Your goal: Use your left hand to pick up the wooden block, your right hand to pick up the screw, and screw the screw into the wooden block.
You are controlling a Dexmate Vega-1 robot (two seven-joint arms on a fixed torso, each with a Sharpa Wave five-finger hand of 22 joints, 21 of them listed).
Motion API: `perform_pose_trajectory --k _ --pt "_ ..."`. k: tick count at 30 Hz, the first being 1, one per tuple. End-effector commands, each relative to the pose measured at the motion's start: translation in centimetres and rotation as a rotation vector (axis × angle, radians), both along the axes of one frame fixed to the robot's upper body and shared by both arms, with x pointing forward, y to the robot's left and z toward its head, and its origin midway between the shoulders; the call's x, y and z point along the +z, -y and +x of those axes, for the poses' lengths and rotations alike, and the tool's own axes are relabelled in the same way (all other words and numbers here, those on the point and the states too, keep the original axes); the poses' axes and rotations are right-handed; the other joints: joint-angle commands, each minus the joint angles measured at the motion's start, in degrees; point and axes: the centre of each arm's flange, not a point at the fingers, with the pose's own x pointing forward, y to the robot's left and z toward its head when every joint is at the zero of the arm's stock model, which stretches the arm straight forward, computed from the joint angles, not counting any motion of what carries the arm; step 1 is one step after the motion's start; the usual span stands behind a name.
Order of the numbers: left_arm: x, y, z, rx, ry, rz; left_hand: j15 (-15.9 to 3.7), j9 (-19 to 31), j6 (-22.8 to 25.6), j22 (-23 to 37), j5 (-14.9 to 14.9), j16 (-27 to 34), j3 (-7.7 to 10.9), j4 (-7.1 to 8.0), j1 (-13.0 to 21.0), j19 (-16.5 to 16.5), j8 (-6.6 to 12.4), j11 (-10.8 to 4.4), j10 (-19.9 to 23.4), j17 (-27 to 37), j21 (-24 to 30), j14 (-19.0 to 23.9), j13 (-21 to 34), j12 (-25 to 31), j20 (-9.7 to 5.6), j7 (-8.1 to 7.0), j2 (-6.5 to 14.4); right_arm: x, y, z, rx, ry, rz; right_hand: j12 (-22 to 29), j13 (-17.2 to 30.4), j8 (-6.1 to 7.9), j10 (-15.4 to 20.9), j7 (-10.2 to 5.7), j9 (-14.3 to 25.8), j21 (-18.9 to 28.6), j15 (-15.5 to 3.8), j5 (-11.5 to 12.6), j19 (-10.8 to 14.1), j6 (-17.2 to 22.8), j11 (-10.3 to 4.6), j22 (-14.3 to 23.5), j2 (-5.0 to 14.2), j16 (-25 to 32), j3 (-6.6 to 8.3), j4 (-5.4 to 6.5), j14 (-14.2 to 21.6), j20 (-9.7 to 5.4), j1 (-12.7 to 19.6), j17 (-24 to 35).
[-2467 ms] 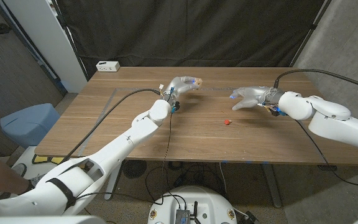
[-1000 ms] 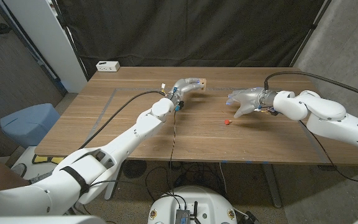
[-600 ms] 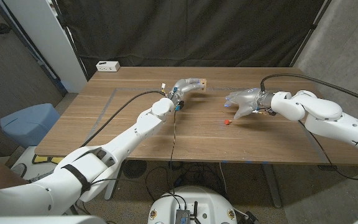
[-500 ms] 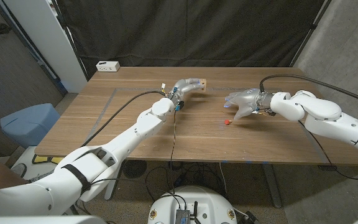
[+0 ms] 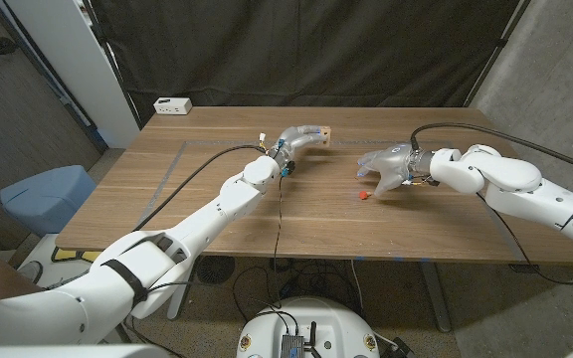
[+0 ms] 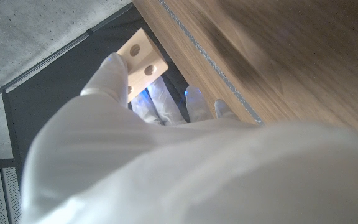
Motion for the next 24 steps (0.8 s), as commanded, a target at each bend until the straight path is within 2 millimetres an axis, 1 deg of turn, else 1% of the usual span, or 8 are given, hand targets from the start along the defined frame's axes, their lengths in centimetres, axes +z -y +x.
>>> perform_pose_trajectory --k 1,10,14,17,19,21,22,24 --pt "-0.1 0.1 0.2 0.002 -0.006 -0.003 -2.88 0.32 0.56 0.07 0.45 -0.07 -0.19 0.04 0.2 -0.41 0.38 -0.23 0.2 0.13 0.11 -0.02 0.14 -0.05 0.36 0.24 0.58 -0.8 -0.3 0.2 -0.01 -0.013 -0.043 0.11 0.12 0.19 -0.53 -0.03 0.24 -0.14 -0.57 0.23 0.36 -0.26 0.02 0.2 -0.43 -0.16 0.15 0.26 -0.11 -0.17 0.58 0.11" --pt "-0.1 0.2 0.2 -0.001 -0.008 -0.001 -3.0 0.33 0.57 0.08 0.46 -0.1 -0.27 0.06 0.21 -0.32 0.32 -0.21 0.27 0.13 0.18 -0.09 0.22 -0.14 0.24 0.31 0.71 -1.4 -0.5 0.2 -0.003 -0.004 -0.061 0.23 0.17 0.41 -0.57 0.01 0.48 -0.12 -0.45 0.2 0.46 -0.32 0.21 0.21 -0.68 -0.15 0.18 0.47 -0.12 -0.19 0.53 0.21" --pt "-0.1 0.2 0.2 -0.001 -0.007 0.0 -2.98 0.33 0.56 0.08 0.47 -0.1 -0.29 0.07 0.22 -0.33 0.3 -0.22 0.27 0.13 0.18 -0.09 0.25 -0.19 0.31 0.29 0.77 -1.6 -0.6 0.1 0.002 -0.003 -0.061 0.38 0.21 0.95 -0.43 0.38 0.71 -0.09 -0.55 0.17 0.62 0.43 0.43 0.23 -0.79 -0.04 0.27 0.61 0.12 -0.26 0.56 0.3" --pt "-0.2 0.3 0.2 -0.004 -0.007 0.001 -3.0 0.33 0.65 0.08 0.48 -0.08 -0.33 0.05 0.24 -0.3 0.31 -0.22 0.29 0.12 0.21 -0.03 0.27 -0.22 0.33 0.26 0.79 -1.7 -0.7 0.1 0.005 -0.003 -0.061 0.48 0.25 1.24 -0.35 0.61 0.89 -0.04 -0.58 0.14 0.8 0.67 0.99 0.24 -0.82 -0.01 0.37 0.68 0.16 -0.27 0.65 0.36" --pt "-0.2 0.4 0.2 0.0 -0.011 0.002 -2.96 0.34 0.61 0.08 0.48 -0.08 -0.33 0.03 0.27 -0.29 0.28 -0.23 0.3 0.12 0.22 -0.03 0.29 -0.24 0.35 0.29 0.8 -1.8 -0.8 0.1 0.007 -0.004 -0.06 0.52 0.28 1.53 -0.34 1.02 1.03 -0.05 -0.61 0.11 0.82 1.02 1.08 0.24 -0.85 0.0 0.47 0.7 0.19 -0.28 0.76 0.4" --pt "-0.3 0.4 0.2 -0.002 -0.014 0.0 -2.99 0.34 0.56 0.09 0.5 -0.07 -0.32 0.06 0.28 -0.28 0.25 -0.23 0.31 0.14 0.23 -0.04 0.31 -0.27 0.41 0.33 0.92 -1.9 -0.9 0.2 0.008 -0.005 -0.063 0.56 0.29 1.65 -0.32 1.01 1.11 -0.03 -0.58 0.08 0.89 1.13 1.19 0.25 -0.85 0.02 0.55 0.69 0.26 -0.32 0.86 0.42" --pt "-0.3 0.5 0.2 -0.008 -0.011 0.003 -2.97 0.34 0.6 0.09 0.51 -0.07 -0.32 0.06 0.29 -0.27 0.26 -0.22 0.3 0.14 0.23 -0.02 0.31 -0.29 0.42 0.32 0.96 -1.9 -0.9 0.2 0.008 -0.005 -0.064 0.68 0.32 1.93 -0.12 0.99 1.23 -0.05 -0.56 0.04 0.9 1.49 1.53 0.25 -0.81 0.04 0.71 0.67 0.3 -0.3 1.08 0.45" --pt "-0.3 0.5 0.2 -0.012 -0.01 0.002 -2.97 0.34 0.62 0.09 0.53 -0.07 -0.34 0.06 0.3 -0.28 0.26 -0.22 0.28 0.14 0.23 -0.03 0.33 -0.32 0.43 0.34 0.98 -2.0 -1.0 0.2 0.009 -0.002 -0.064 0.67 0.34 2.03 -0.16 1.13 1.31 -0.03 -0.56 0.0 0.97 1.53 1.5 0.25 -0.8 0.05 0.81 0.64 0.36 -0.32 1.23 0.47"
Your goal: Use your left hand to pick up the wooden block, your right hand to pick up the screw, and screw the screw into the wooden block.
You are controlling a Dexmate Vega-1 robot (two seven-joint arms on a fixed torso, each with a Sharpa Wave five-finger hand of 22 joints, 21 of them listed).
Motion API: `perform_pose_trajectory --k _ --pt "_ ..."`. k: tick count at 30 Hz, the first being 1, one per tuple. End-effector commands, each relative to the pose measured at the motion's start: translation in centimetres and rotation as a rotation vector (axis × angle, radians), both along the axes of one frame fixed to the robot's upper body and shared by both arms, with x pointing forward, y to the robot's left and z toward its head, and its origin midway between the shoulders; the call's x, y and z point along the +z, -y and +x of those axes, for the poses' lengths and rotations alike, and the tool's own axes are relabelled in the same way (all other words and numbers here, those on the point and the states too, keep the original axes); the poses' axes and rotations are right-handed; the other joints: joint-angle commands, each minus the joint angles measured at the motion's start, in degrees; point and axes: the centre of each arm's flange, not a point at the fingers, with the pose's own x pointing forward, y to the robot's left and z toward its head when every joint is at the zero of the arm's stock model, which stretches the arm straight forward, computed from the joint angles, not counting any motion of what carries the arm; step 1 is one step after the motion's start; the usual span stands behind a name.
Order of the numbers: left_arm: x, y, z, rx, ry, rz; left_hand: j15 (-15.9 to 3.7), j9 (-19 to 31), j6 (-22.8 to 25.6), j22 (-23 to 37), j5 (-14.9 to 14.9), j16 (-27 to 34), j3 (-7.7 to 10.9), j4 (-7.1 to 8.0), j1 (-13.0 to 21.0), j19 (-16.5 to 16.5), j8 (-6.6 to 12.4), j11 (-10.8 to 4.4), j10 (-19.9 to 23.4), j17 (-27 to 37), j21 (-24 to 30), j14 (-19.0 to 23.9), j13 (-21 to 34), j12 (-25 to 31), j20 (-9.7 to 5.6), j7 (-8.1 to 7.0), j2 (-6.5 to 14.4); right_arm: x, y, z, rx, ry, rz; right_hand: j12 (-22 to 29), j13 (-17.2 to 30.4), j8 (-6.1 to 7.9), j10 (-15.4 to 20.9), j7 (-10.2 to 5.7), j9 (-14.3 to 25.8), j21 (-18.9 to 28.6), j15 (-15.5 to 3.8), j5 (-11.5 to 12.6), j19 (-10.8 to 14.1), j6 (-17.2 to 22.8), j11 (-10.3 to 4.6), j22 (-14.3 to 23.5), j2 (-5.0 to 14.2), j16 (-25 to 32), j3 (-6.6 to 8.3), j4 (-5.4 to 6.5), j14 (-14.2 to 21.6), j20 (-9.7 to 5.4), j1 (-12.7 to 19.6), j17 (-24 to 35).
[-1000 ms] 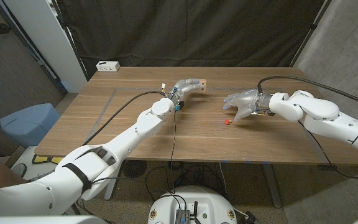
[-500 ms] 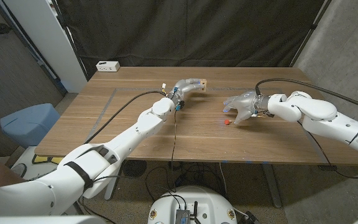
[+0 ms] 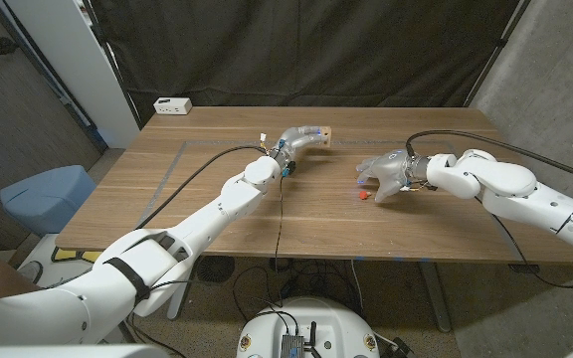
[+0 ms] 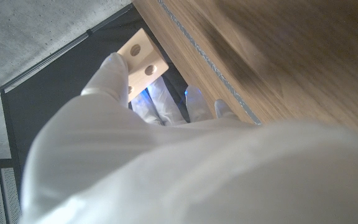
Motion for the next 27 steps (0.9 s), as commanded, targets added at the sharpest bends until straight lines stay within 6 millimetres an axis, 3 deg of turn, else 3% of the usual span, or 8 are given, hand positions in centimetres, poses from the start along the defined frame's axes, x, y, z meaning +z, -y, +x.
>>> perform_pose_trajectory --k 1,27 --pt "-0.2 0.2 0.0 -0.006 -0.005 0.003 -2.95 0.1 0.63 0.1 0.24 -0.06 -0.25 0.15 0.06 -0.28 0.18 -0.1 0.16 0.14 0.23 -0.02 0.36 -0.11 0.42 0.33 0.76 -0.6 -0.5 0.1 0.009 0.003 -0.008 0.41 0.37 0.79 -0.01 0.39 0.4 -0.03 -0.54 -0.06 0.81 0.96 0.53 0.25 -0.27 0.06 0.67 -0.03 0.41 -0.13 0.93 0.22" --pt "-0.2 0.2 -0.1 -0.001 -0.011 0.005 -2.92 0.11 0.64 0.11 0.3 -0.05 -0.49 0.18 0.02 -0.22 0.04 -0.07 0.22 0.14 0.31 0.06 0.55 -0.38 0.57 0.44 1.02 -1.1 -1.8 0.3 -0.002 0.039 -0.055 0.84 0.59 3.15 0.74 1.78 1.68 -0.03 -0.25 -0.34 1.2 3.45 1.92 0.28 -0.17 0.17 2.03 -0.07 0.79 0.02 2.61 0.46"
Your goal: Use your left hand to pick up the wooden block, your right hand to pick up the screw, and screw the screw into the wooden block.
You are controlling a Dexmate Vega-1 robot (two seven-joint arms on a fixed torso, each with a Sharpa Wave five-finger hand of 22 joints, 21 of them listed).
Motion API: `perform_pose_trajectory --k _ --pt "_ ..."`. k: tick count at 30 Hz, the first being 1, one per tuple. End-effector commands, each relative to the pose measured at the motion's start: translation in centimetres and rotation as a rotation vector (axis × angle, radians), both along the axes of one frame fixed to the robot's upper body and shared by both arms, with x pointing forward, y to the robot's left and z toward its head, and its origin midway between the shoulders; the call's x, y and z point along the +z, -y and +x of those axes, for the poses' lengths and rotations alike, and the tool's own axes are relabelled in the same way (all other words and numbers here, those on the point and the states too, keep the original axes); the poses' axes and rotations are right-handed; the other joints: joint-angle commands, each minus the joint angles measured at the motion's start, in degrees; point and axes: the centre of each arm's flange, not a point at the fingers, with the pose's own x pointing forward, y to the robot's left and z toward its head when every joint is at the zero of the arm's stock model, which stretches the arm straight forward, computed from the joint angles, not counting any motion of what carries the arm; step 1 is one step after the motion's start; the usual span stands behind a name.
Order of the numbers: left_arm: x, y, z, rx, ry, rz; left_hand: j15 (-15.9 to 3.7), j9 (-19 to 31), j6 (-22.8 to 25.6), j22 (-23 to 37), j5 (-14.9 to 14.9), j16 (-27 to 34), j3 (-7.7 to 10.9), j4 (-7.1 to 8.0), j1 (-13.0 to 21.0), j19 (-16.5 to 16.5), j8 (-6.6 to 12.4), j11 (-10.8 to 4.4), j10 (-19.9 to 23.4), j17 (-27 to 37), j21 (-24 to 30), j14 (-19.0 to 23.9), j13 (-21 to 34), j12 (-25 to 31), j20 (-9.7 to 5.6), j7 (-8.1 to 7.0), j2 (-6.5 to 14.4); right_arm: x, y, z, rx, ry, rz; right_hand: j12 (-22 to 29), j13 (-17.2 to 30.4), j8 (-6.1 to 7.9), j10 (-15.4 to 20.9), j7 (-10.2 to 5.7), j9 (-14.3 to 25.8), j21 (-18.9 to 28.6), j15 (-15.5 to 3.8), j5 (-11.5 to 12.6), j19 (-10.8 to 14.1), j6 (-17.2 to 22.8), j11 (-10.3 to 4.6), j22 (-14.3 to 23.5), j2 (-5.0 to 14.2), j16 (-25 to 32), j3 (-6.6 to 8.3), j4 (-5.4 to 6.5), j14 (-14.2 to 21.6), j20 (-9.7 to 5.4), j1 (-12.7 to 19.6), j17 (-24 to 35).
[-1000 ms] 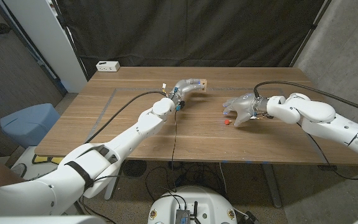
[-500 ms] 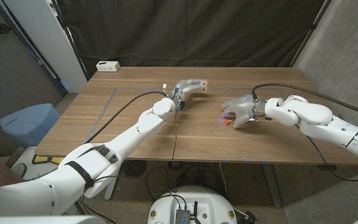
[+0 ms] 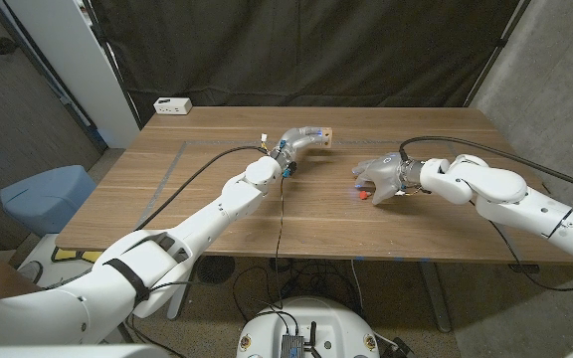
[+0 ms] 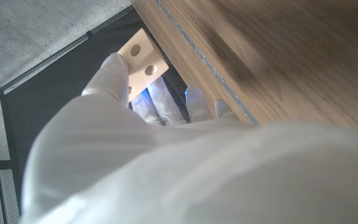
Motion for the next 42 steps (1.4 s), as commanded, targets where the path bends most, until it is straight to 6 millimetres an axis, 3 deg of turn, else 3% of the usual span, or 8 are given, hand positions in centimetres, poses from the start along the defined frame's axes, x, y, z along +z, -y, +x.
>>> perform_pose_trajectory --k 1,18,27,42 --pt "-0.1 0.04 0.06 -0.001 -0.003 0.002 -2.9 0.09 0.68 0.12 0.32 -0.05 -0.11 0.1 0.01 -0.21 0.09 -0.1 0.29 0.14 0.31 0.05 0.3 -0.05 0.56 0.37 0.58 -0.29 -0.66 0.06 -0.004 0.012 -0.017 0.45 0.34 1.07 0.15 0.28 0.44 -0.04 -0.04 0.0 0.51 1.25 0.5 0.28 -0.04 0.18 0.69 -0.01 0.62 -0.11 0.71 0.22" --pt "-0.61 -0.23 -0.18 -0.009 -0.009 0.003 -2.9 0.1 0.8 0.12 0.38 -0.03 -0.25 0.13 -0.04 -0.04 0.05 -0.1 0.37 0.14 0.39 0.12 0.41 -0.19 0.52 0.36 0.76 -0.54 -1.17 0.54 0.008 0.0 -0.001 0.54 0.46 3.18 0.43 1.6 1.42 0.08 -0.04 -0.04 1.2 3.86 0.76 0.26 -0.2 0.33 1.38 0.06 1.16 -0.78 1.35 0.34" --pt "-0.62 -0.22 -0.12 -0.008 -0.013 0.005 -2.97 0.1 0.83 0.12 0.41 -0.04 -0.31 0.08 0.02 -0.05 0.01 -0.1 0.49 0.12 0.39 0.15 0.48 -0.23 0.52 0.43 0.8 -0.51 -1.12 0.7 0.013 0.0 0.014 0.78 0.53 4.68 1.15 2.38 2.34 0.23 -0.53 -0.02 2.37 5.02 1.51 0.17 -0.29 0.36 2.07 0.08 1.55 -3.37 2.01 0.44" --pt "-0.61 -0.03 0.04 -0.012 -0.017 0.007 -3.04 0.11 0.98 0.13 0.44 -0.02 -0.42 0.13 -0.04 -0.05 -0.01 -0.08 0.59 0.13 0.4 0.21 0.59 -0.33 0.5 0.39 1.0 -0.55 -1.17 1.0 0.026 -0.003 0.033 1.14 0.59 7.79 2.58 3.83 3.72 0.33 -1.53 0.05 4.35 8.93 2.03 0.02 -0.21 0.52 3.25 0.03 2.63 -5.36 3.26 0.58"
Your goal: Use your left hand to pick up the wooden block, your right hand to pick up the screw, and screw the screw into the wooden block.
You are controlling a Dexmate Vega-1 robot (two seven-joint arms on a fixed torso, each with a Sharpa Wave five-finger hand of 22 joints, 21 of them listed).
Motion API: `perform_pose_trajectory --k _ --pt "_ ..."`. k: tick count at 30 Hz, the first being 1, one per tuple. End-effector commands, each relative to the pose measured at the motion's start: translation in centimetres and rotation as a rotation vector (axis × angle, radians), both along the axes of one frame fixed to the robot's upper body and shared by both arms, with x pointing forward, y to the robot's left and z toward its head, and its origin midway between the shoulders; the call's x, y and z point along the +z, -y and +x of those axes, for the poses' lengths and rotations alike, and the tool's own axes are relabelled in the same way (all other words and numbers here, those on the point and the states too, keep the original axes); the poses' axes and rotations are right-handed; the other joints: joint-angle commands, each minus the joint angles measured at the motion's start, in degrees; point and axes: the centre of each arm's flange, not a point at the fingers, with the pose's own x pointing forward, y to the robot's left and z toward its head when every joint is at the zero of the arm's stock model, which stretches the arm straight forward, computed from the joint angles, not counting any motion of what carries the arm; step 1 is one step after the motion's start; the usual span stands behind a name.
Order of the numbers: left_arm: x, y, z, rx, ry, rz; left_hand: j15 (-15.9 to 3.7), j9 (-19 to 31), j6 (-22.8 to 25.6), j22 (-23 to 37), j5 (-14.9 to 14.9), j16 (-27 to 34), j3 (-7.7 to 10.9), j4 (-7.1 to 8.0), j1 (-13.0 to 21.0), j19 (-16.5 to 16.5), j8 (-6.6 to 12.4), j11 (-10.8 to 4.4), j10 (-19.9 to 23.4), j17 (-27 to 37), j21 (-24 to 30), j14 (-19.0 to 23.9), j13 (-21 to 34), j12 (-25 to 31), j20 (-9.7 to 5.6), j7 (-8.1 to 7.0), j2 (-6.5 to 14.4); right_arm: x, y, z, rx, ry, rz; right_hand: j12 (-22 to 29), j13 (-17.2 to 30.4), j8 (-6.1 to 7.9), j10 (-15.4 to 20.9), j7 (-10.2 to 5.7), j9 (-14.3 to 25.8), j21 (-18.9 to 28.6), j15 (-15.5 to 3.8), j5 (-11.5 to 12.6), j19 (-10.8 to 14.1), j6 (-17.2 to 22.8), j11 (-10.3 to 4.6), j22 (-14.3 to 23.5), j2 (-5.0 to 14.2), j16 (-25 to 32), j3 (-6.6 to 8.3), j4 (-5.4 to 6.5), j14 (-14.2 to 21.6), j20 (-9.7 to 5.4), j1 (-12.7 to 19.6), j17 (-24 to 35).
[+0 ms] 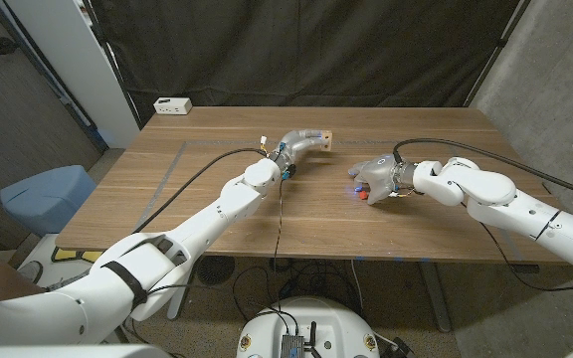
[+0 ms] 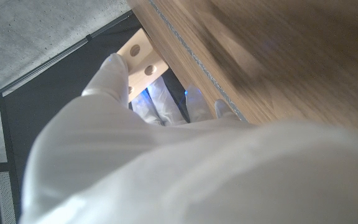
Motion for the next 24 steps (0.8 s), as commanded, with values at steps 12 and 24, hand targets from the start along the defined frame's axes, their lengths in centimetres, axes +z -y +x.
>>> perform_pose_trajectory --k 12,24 --pt "-0.11 -0.04 0.03 -0.004 0.002 -0.004 -3.1 0.12 1.13 0.13 0.66 -0.01 -0.07 0.12 -0.02 -0.04 0.14 0.07 0.49 0.13 0.41 0.26 0.38 -0.08 0.47 0.49 0.74 0.17 -0.08 0.68 0.024 0.002 0.028 0.51 0.34 2.98 1.99 0.49 1.58 0.27 -2.52 0.21 2.08 3.31 0.49 0.08 0.22 0.63 1.49 -0.01 1.72 -3.17 1.53 0.41" --pt "0.04 0.02 0.3 -0.002 -0.004 -0.004 -2.94 0.12 1.18 0.14 0.69 -0.01 -0.17 0.16 -0.1 0.0 0.11 0.09 0.5 0.14 0.42 0.27 0.46 -0.18 0.47 0.42 0.85 0.33 -0.26 0.91 0.035 0.002 0.035 0.59 0.34 4.57 2.65 0.65 2.47 0.3 -3.03 0.35 3.38 4.87 0.91 0.03 0.31 0.71 2.12 -0.02 2.42 -4.02 2.14 0.49"
